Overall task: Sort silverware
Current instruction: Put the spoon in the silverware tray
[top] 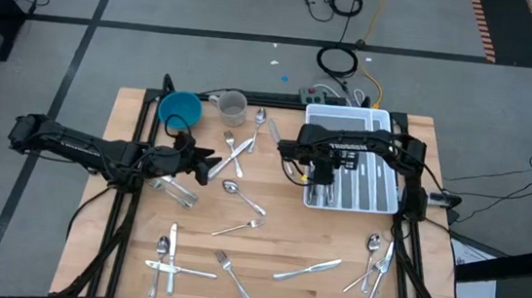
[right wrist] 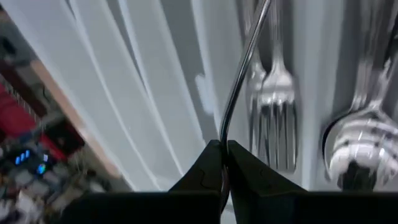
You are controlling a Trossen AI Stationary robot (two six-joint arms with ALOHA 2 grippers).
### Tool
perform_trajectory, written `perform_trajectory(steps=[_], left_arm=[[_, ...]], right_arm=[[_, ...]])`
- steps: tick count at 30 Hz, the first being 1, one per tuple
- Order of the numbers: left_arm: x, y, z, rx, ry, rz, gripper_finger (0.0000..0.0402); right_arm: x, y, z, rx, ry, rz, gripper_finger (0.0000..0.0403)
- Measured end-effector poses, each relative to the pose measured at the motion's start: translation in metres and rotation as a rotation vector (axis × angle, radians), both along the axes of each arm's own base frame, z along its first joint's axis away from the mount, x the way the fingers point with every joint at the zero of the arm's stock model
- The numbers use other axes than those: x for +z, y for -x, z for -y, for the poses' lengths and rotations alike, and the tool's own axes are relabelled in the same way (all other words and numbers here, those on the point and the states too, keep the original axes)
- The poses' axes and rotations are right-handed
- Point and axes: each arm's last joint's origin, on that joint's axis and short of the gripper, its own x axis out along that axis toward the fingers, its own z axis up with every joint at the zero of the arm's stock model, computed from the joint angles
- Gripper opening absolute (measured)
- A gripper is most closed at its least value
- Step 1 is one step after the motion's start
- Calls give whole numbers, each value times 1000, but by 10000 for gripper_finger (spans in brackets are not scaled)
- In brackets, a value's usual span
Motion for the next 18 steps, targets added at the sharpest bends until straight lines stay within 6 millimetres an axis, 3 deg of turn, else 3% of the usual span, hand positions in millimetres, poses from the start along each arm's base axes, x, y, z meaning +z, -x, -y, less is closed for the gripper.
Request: perform_trajectory(steps=[14, 18], left_arm=[[0, 0, 0, 12, 18, 10, 205], [0, 0, 0, 12, 19, 10, 205]], right_arm=[[1, -11, -25, 147, -12, 26, 0], [-4, -18, -24, 173, -13, 89, 0]])
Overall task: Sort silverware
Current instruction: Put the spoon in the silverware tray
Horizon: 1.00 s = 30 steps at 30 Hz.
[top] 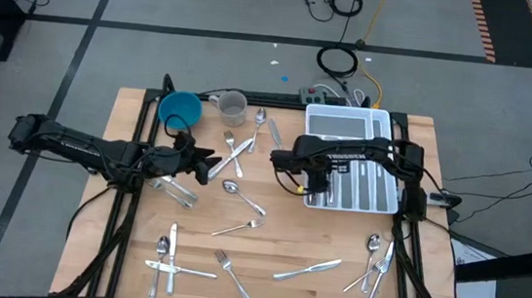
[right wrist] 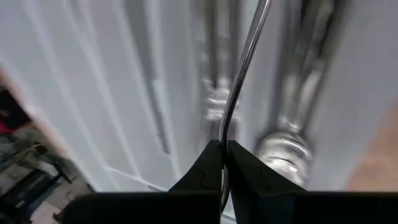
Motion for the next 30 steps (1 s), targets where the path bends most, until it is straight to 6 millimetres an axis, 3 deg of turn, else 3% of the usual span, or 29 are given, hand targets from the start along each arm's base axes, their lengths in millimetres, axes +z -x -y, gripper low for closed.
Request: perform_trajectory(steps=[21, 30], left_arm=[[0, 0, 0, 0, -1, 0, 205], [0, 0, 0, -3, -7, -4, 205]], right_arm=[[-19, -11, 11, 65, -76, 19, 0], [-21, -14, 19, 15, -53, 85, 2]])
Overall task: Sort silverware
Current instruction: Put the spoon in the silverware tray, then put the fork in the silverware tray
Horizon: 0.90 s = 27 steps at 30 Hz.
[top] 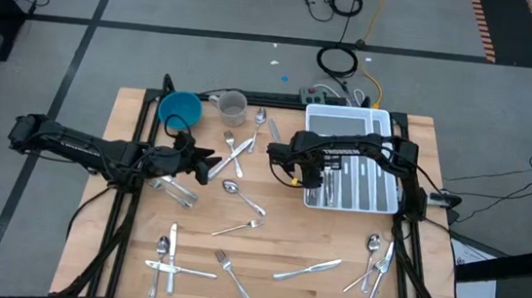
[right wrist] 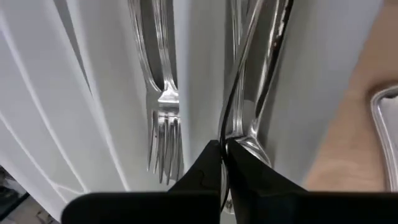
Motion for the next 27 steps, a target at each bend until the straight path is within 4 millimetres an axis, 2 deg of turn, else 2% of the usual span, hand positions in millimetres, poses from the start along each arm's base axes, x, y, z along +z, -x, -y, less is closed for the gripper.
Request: perform_trajectory(steps=[6, 16, 20, 23, 27], left_arm=[[0, 0, 0, 0, -1, -1, 205], [0, 0, 0, -1, -1, -2, 205], [0, 0, 0, -1, -1, -1, 205], [0, 0, 0, -1, -1, -1, 205], [0, 0, 0, 15, -8, 0, 205]], right_arm=[[-1, -3, 1, -98, 32, 68, 30], [-1, -4, 1, -252, 27, 121, 114], [0, -7, 2, -328, 60, 175, 137], [11, -15, 6, -421, 115, 265, 142], [43, -30, 14, -618, 153, 431, 143]])
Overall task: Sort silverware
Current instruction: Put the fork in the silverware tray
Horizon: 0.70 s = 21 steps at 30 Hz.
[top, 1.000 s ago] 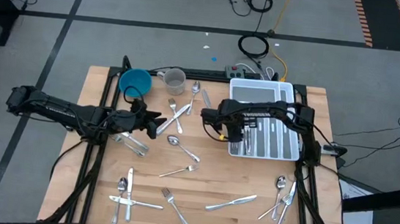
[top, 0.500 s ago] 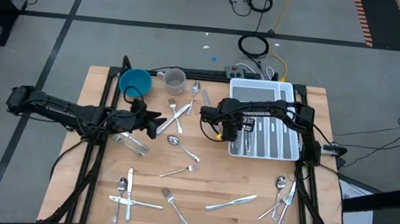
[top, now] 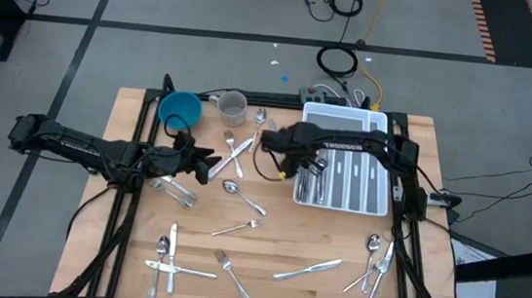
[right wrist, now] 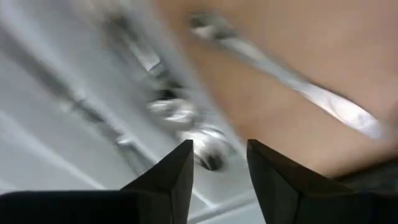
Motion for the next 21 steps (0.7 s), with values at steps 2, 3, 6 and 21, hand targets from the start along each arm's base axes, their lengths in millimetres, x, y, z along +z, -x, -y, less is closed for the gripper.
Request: perform_trajectory(steps=[2, 3, 6, 21], left_arm=[[0, 0, 0, 5, 0, 1, 205], [0, 0, 0, 7, 1, 2, 205], [0, 0, 0, 11, 3, 5, 205], [0, 0, 0, 18, 16, 11, 205]], right_arm=[[18, -6, 3, -89, 13, 79, 143], [27, -8, 5, -151, 18, 129, 143], [50, -14, 12, -433, -60, 314, 144], [56, 6, 25, -731, -494, 196, 144]])
